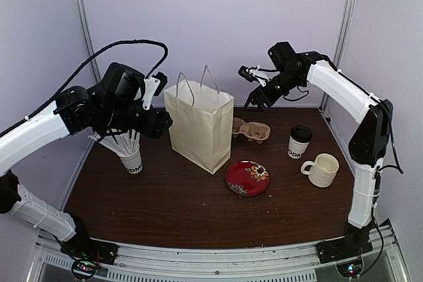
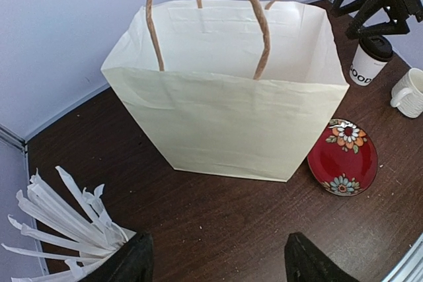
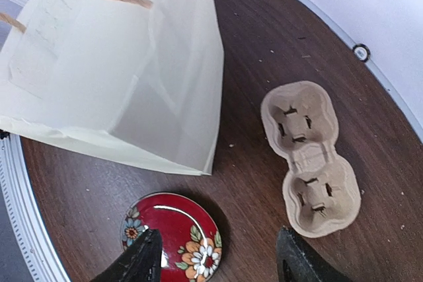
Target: Pack the takeout coffee
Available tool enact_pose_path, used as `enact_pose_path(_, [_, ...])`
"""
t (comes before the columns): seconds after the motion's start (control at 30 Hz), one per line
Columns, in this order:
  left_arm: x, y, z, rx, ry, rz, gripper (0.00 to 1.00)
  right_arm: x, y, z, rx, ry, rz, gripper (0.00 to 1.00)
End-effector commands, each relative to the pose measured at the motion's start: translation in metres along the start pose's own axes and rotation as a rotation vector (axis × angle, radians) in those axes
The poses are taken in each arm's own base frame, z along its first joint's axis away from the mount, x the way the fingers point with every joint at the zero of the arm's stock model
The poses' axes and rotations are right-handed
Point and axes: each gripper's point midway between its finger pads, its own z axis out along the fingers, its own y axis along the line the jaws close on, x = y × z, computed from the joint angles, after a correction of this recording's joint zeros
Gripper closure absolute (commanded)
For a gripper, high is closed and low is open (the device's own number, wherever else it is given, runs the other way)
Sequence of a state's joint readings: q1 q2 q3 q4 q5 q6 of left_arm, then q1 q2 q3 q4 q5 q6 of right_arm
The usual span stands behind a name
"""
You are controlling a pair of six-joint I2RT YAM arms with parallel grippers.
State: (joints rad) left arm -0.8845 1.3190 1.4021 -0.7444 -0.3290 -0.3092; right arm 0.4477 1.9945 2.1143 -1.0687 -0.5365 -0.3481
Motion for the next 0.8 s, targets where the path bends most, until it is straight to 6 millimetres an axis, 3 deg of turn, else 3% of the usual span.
enact_pose_path(0.0, [-0.001, 0.002, -0.011, 0.018, -0.034, -0.043, 0.29, -0.053, 0.027, -0.016, -0.036, -0.152, -0.04, 0.38])
enact_pose_path(0.3, [0.006, 0.001, -0.015, 0.039, -0.03, -0.075, 0.3, -0.083, 0.04, 0.008, -0.091, -0.194, -0.012, 0.39])
enact_pose_path(0.5, [0.01, 0.003, -0.017, 0.04, -0.031, -0.089, 0.3, -0.093, 0.04, 0.026, -0.08, -0.202, -0.004, 0.46])
enact_pose_path(0.67, [0.017, 0.002, -0.013, 0.039, -0.022, -0.094, 0.3, -0.111, 0.05, 0.018, -0.041, -0.257, -0.049, 0.52])
enact_pose_path(0.77, [0.018, 0.001, -0.011, 0.045, -0.018, -0.099, 0.3, -0.125, 0.052, 0.013, -0.01, -0.304, -0.06, 0.63])
